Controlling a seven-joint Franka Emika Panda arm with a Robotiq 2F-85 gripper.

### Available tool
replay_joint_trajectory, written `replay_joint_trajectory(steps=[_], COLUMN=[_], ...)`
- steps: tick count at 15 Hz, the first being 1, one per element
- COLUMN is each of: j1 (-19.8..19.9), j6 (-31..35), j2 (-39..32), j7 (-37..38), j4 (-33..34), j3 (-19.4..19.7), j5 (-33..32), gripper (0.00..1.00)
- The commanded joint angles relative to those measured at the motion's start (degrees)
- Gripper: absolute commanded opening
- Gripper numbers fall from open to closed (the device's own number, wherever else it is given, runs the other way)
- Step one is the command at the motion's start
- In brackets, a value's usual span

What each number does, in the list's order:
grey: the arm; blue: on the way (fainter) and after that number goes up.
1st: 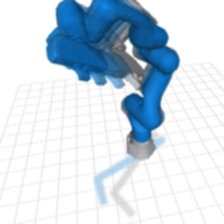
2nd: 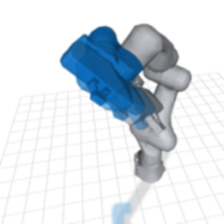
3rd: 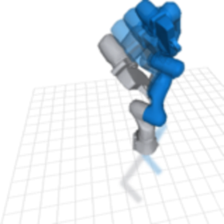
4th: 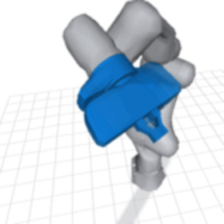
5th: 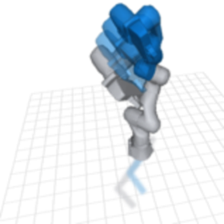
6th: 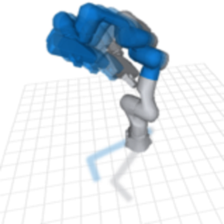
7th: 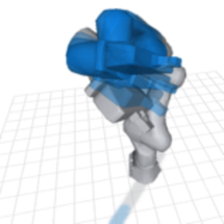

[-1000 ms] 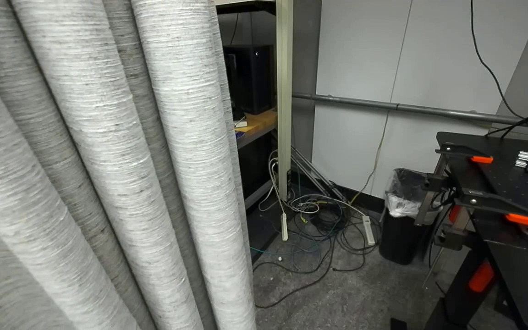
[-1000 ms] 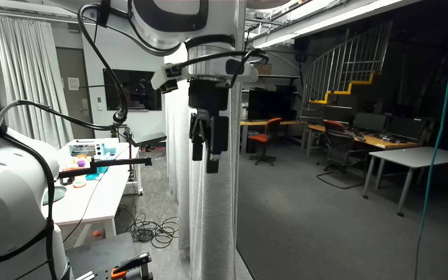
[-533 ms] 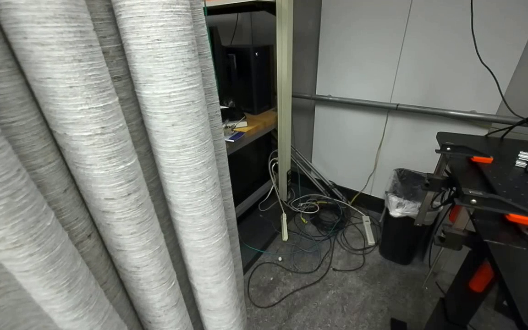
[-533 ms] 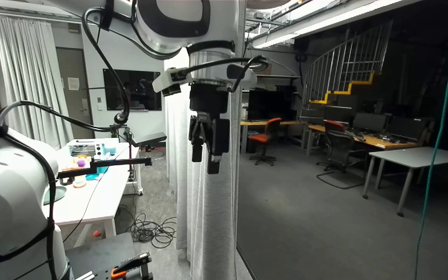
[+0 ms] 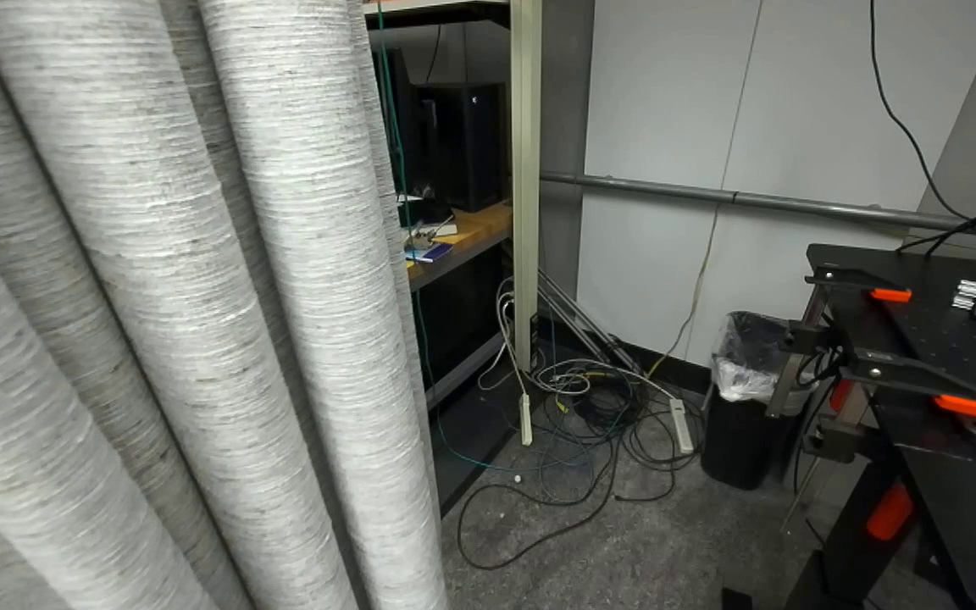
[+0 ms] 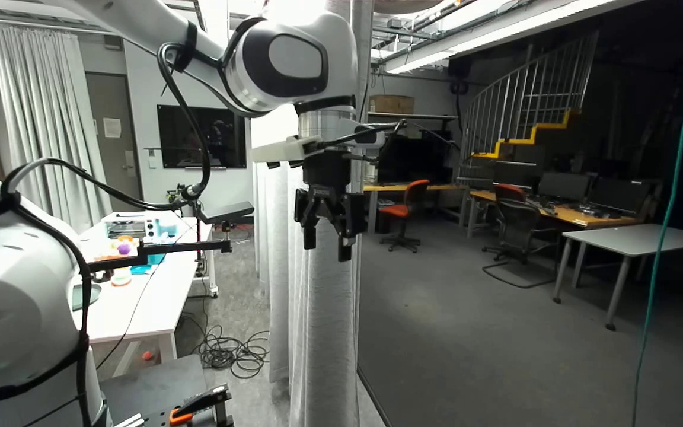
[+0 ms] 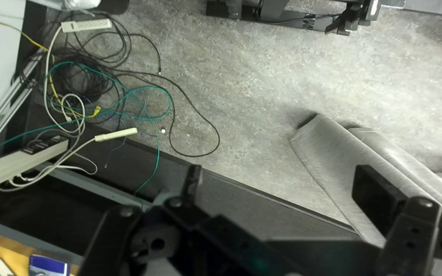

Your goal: Pull the curtain to the right

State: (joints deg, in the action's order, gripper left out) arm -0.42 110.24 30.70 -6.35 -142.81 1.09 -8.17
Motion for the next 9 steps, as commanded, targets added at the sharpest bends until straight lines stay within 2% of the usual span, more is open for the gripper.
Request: replay_joint_trajectory(steps=[1, 9], j1=[-3.0, -6.7], j6=[5.7, 29.5], j2=[-4.7, -12.5], j7=[-3.0, -1.9], j4=[2.9, 7.6], j3=[-0.1, -1.9], j5=[2.8, 12.8], gripper=[1.00, 1.00])
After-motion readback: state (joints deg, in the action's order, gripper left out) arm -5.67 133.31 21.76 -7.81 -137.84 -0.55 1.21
